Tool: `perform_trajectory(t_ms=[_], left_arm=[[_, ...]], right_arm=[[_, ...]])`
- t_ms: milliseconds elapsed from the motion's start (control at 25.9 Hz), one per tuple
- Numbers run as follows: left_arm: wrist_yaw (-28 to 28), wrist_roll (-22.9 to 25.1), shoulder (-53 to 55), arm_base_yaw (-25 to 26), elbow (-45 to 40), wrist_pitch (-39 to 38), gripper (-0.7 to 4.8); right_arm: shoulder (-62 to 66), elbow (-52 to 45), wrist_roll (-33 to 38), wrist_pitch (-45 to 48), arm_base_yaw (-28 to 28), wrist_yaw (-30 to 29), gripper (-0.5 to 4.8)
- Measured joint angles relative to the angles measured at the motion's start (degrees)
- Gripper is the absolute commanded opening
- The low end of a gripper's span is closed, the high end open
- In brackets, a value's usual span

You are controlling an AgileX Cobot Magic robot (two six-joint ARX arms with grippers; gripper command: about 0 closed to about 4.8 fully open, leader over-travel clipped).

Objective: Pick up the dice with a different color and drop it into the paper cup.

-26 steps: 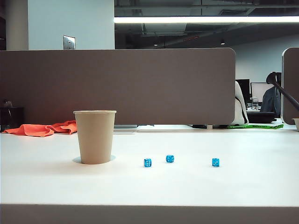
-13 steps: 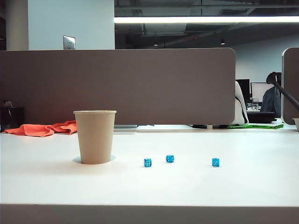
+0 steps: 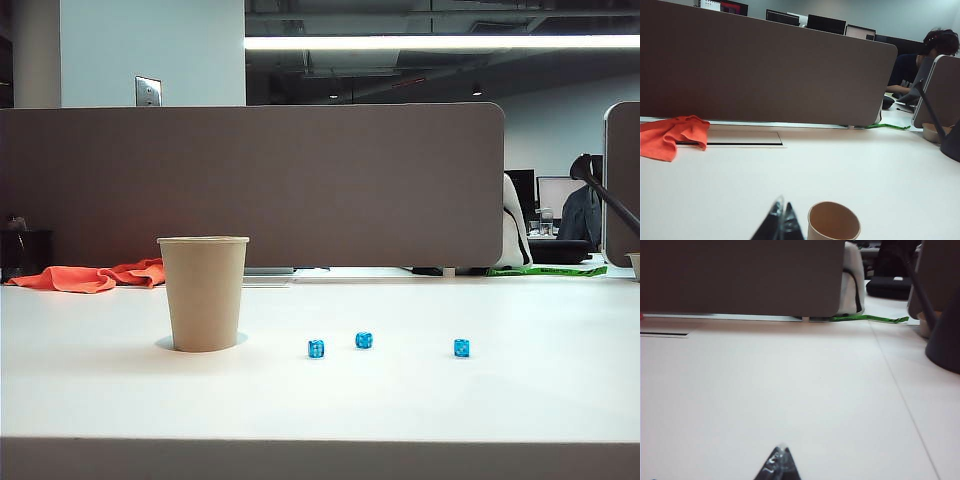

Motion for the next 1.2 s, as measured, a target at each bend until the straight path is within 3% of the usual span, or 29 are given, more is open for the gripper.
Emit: perform_trajectory(t_ms=[193, 425, 1005, 1198], left_arm=[[0.0, 0.0, 0.0, 0.0, 0.0, 1.0, -0.06], [0.0, 0.0, 0.0, 0.0, 0.0, 1.1, -0.06], [-0.3, 1.2, 0.0, 0.0, 0.0, 4.1, -0.06], [-0.2, 4.8, 0.0, 0.0, -1.0, 4.9, -0.06]], right_arm=[[-2.0, -2.7, 0.0, 2.6, -5.2, -1.2, -0.02], [-2.9, -2.9, 0.3, 3.1, -12.9, -10.0, -0.02], [-2.8, -4.9, 0.6, 1.0, -13.0, -15.6, -0.02], [-2.8, -4.9, 0.7, 2.8, -13.1, -15.6, -0.02]])
